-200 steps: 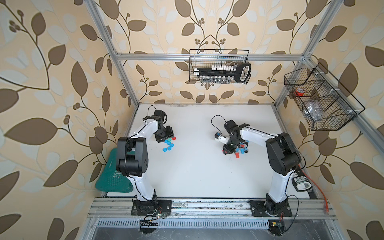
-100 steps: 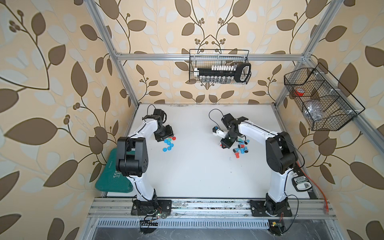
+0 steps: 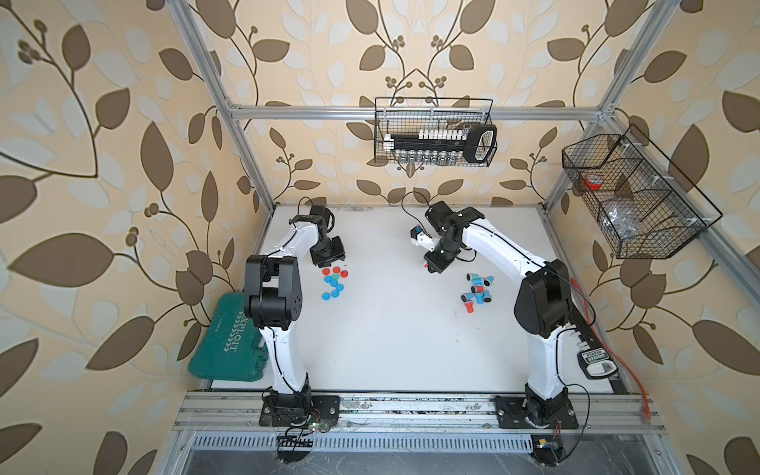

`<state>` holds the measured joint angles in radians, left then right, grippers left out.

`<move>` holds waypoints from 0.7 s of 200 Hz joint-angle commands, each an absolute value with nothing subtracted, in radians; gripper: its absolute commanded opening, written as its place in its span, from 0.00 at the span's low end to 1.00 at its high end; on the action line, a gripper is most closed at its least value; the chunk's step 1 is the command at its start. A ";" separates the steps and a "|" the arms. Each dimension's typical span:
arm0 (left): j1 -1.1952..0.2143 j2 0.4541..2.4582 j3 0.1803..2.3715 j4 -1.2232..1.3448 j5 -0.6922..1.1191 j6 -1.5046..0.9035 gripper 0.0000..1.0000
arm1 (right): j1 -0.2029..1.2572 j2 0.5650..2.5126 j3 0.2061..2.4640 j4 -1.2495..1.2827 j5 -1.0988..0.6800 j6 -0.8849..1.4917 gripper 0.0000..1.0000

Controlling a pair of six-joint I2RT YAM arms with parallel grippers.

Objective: Close the stamp cap
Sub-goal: Move the cover to the center of the board.

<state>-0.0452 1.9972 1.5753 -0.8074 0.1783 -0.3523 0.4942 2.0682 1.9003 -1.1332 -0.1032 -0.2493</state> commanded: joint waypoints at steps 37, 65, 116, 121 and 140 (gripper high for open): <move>-0.125 2.039 1.628 -0.860 0.205 -0.365 0.32 | 0.483 2.077 1.908 -1.157 -0.094 -0.227 0.00; -0.133 2.049 1.627 -0.873 0.191 -0.367 0.30 | 0.477 2.077 1.910 -1.154 -0.094 -0.226 0.00; -0.132 2.061 1.627 -0.874 0.147 -0.363 0.29 | 0.467 2.075 1.903 -1.146 -0.104 -0.225 0.00; -0.132 2.066 1.633 -0.875 0.146 -0.364 0.29 | 0.467 2.077 1.901 -1.146 -0.104 -0.224 0.00; -0.132 2.092 1.652 -0.889 0.149 -0.359 0.28 | 0.467 2.082 1.900 -1.144 -0.105 -0.225 0.00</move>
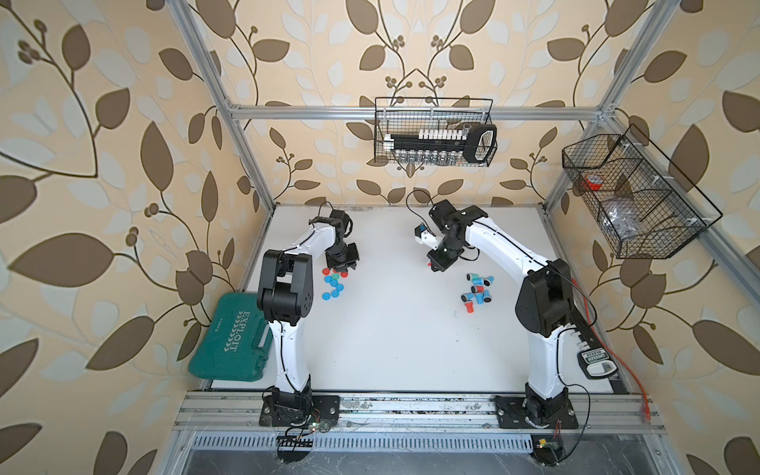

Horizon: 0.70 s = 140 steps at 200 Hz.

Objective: Close the stamp cap
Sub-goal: Move the cover to the center of the board.

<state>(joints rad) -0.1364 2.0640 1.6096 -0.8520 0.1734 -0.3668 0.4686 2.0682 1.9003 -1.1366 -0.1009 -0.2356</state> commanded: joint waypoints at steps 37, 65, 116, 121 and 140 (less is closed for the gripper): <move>-0.130 2.098 1.639 -0.884 0.118 -0.352 0.27 | 0.466 2.087 1.901 -1.142 -0.108 -0.225 0.00; -0.123 2.107 1.643 -0.887 0.113 -0.352 0.26 | 0.465 2.100 1.907 -1.143 -0.115 -0.225 0.00; -0.114 2.124 1.639 -0.885 0.105 -0.344 0.26 | 0.466 2.115 1.922 -1.144 -0.125 -0.224 0.00; -0.114 2.126 1.639 -0.885 0.105 -0.345 0.26 | 0.466 2.117 1.922 -1.144 -0.126 -0.224 0.00; -0.114 2.142 1.645 -0.885 0.108 -0.345 0.26 | 0.466 2.121 1.927 -1.146 -0.130 -0.225 0.00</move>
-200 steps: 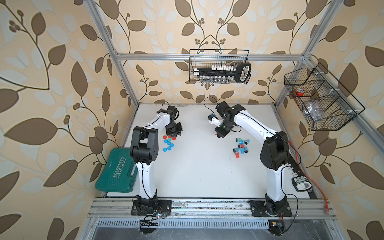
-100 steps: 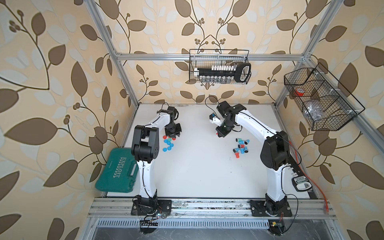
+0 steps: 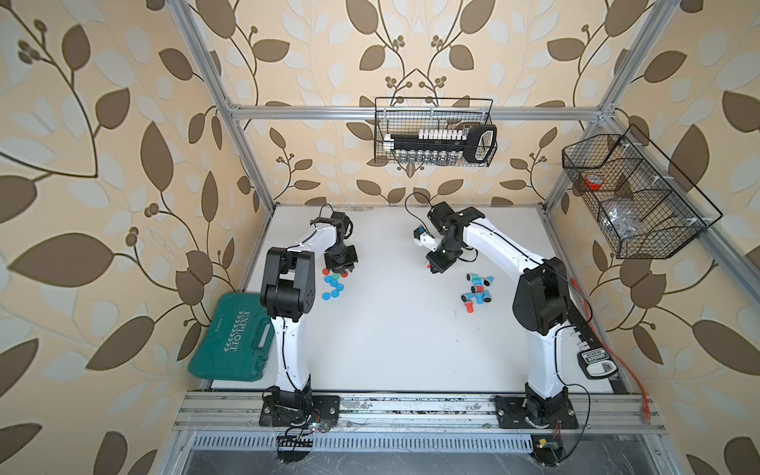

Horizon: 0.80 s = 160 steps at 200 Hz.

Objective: Close the stamp cap
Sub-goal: Move the cover to the center of the board.

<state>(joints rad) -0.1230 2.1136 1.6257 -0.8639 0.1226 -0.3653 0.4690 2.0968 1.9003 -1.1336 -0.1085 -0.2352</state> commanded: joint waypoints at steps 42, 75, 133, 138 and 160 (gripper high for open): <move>-0.114 2.167 1.654 -0.888 0.107 -0.341 0.25 | 0.464 2.121 1.934 -1.148 -0.130 -0.225 0.00; -0.119 2.175 1.658 -0.900 0.122 -0.345 0.24 | 0.463 2.117 1.941 -1.150 -0.130 -0.224 0.00; -0.245 2.115 1.568 -0.888 0.158 -0.390 0.23 | 0.462 2.104 1.964 -1.180 -0.135 -0.208 0.00; -0.262 2.111 1.560 -0.887 0.164 -0.399 0.23 | 0.463 2.100 1.964 -1.184 -0.132 -0.206 0.00; -0.349 2.103 1.554 -0.889 0.189 -0.433 0.23 | 0.462 2.077 1.949 -1.187 -0.108 -0.205 0.00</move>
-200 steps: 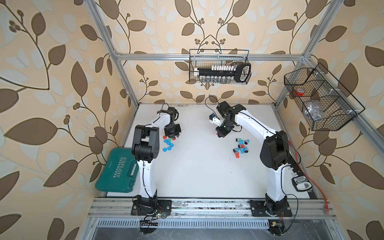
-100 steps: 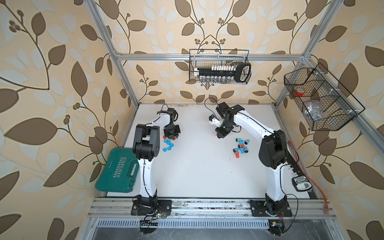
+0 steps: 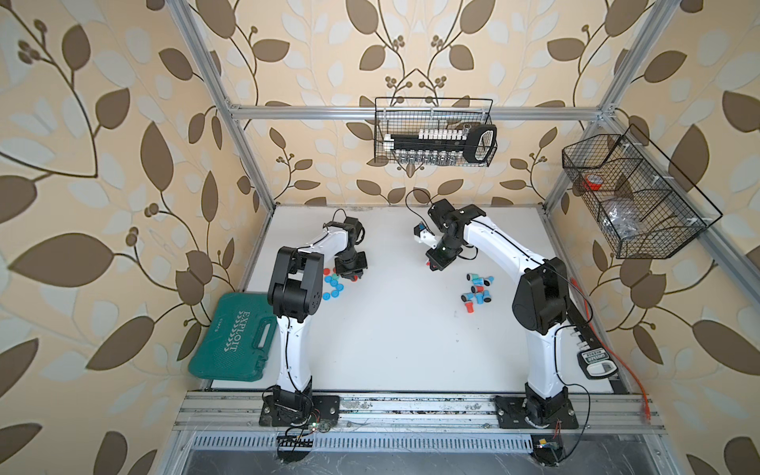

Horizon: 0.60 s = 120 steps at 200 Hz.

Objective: Close the stamp cap
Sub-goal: Move the cover to the center of the board.

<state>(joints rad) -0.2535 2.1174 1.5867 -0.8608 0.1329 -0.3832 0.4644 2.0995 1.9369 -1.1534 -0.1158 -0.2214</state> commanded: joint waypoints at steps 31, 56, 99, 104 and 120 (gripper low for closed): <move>-0.460 2.086 1.588 -0.892 0.263 -0.503 0.23 | 0.463 2.039 1.928 -1.197 -0.085 -0.206 0.00; -0.512 2.064 1.647 -0.908 0.300 -0.541 0.23 | 0.462 2.014 1.905 -1.208 -0.076 -0.208 0.00; -0.442 1.993 1.704 -0.944 0.290 -0.519 0.32 | 0.476 1.987 1.867 -1.270 -0.140 -0.187 0.00; -0.432 1.986 1.708 -0.949 0.292 -0.512 0.32 | 0.478 1.989 1.868 -1.282 -0.153 -0.177 0.00; -0.417 1.971 1.705 -0.954 0.296 -0.495 0.32 | 0.490 2.006 1.880 -1.329 -0.169 -0.151 0.00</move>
<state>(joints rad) -0.4595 2.0583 1.6752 -0.9058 0.2859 -0.5087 0.4698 2.0075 1.8889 -1.2388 -0.1173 -0.1978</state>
